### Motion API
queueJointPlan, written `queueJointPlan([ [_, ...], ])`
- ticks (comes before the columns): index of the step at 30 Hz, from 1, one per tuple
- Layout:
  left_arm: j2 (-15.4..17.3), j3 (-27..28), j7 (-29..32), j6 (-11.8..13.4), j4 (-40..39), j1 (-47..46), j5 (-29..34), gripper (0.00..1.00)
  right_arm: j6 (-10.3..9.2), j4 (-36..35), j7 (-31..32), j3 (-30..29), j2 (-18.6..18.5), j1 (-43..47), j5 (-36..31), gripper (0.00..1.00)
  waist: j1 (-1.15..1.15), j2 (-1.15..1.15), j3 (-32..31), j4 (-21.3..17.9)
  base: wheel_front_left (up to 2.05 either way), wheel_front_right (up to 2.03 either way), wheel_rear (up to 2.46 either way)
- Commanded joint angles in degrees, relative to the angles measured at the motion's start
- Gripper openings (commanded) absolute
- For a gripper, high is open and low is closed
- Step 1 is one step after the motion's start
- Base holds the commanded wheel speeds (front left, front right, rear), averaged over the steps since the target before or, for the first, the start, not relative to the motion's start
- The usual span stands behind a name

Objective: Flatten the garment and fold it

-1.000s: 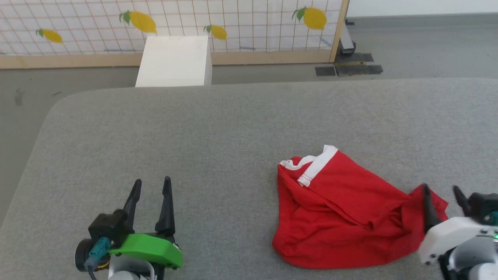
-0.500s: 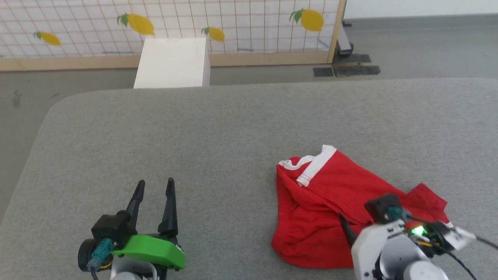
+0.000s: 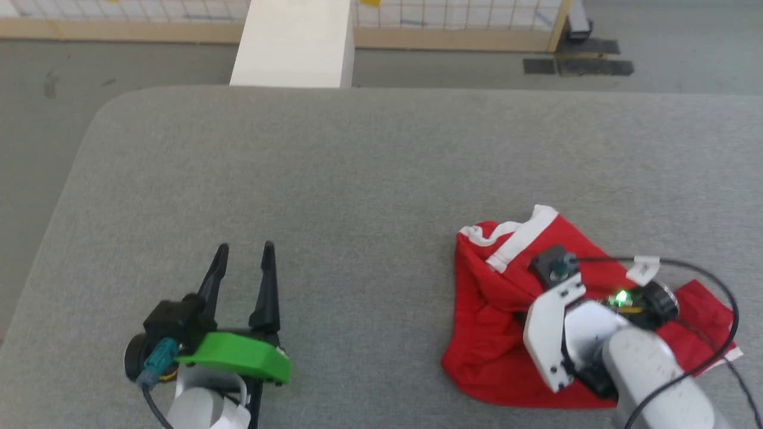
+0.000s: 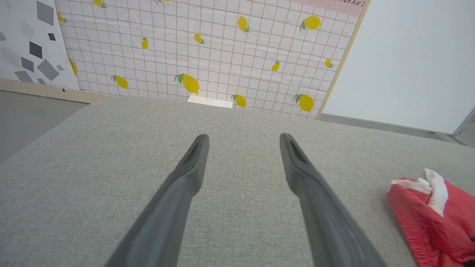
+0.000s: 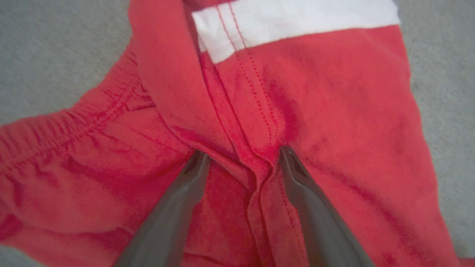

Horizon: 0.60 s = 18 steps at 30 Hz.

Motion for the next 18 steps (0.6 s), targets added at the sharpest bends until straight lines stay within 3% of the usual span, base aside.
queueJointPlan([
  [1,-0.1,-0.3,-0.2,0.0,-0.3,-1.5,-0.8,1.0,-0.09,0.6,0.4,0.9,-0.7,-2.1,1.4,0.0,0.0,0.0,2.4,2.2,0.0,0.0,0.0],
  [8,-0.1,-1.4,-0.2,0.2,-1.1,-4.4,-1.4,1.0,-0.09,2.7,-4.7,-2.9,-1.7,-13.4,3.6,0.0,0.0,0.0,6.2,4.7,0.0,0.0,0.0],
  [18,-0.1,-3.2,-0.2,0.9,-1.8,-7.6,-2.3,1.0,-0.09,14.1,-15.1,-12.4,0.8,-29.3,-1.5,0.0,0.0,0.0,10.6,8.3,0.0,0.0,0.0],
])
